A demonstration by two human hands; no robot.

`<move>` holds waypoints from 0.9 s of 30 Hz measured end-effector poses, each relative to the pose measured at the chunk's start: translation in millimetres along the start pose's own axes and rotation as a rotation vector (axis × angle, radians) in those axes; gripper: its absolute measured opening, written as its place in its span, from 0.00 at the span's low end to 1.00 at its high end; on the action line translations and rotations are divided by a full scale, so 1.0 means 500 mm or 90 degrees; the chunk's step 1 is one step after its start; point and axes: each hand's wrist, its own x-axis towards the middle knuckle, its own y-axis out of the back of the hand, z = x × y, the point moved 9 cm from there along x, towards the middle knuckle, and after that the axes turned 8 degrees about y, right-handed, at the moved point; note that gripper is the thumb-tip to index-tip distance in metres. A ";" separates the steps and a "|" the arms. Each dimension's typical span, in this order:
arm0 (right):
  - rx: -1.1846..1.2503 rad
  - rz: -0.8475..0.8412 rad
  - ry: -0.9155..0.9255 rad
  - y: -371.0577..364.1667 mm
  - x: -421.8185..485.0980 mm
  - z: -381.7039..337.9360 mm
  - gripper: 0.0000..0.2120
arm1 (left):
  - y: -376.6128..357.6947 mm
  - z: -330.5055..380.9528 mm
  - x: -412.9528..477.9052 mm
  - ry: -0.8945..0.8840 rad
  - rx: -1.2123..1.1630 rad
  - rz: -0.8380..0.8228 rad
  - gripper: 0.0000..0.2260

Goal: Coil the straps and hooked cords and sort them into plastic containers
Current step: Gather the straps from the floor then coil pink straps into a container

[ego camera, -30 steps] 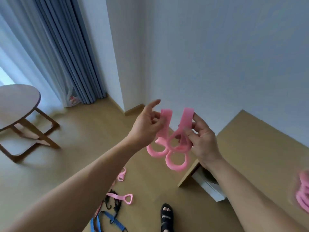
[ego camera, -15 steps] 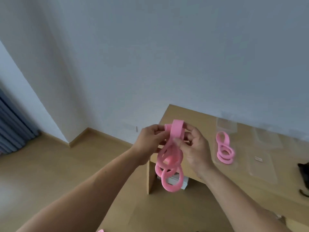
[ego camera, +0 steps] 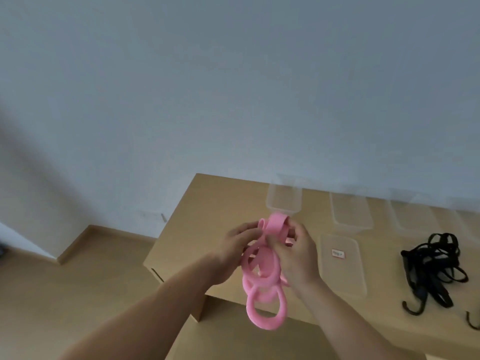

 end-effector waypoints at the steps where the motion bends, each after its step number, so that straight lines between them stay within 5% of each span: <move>1: 0.009 0.013 -0.021 0.014 0.021 0.018 0.17 | -0.019 -0.009 0.016 0.014 0.013 -0.039 0.13; 4: 0.046 0.049 -0.077 0.040 0.077 0.067 0.18 | -0.049 -0.045 0.058 0.057 0.088 -0.093 0.20; 12: -0.079 0.055 -0.144 0.050 0.184 0.203 0.23 | 0.010 -0.095 0.199 0.118 0.175 0.027 0.10; 17: -0.176 0.050 -0.178 0.058 0.214 0.270 0.18 | 0.035 -0.112 0.293 0.160 0.223 0.070 0.17; 23: -0.333 -0.014 -0.208 0.065 0.212 0.303 0.11 | 0.029 -0.106 0.343 0.038 0.702 0.111 0.25; 27: -0.399 -0.008 -0.227 0.075 0.207 0.301 0.19 | 0.025 -0.092 0.330 -0.059 0.800 0.146 0.25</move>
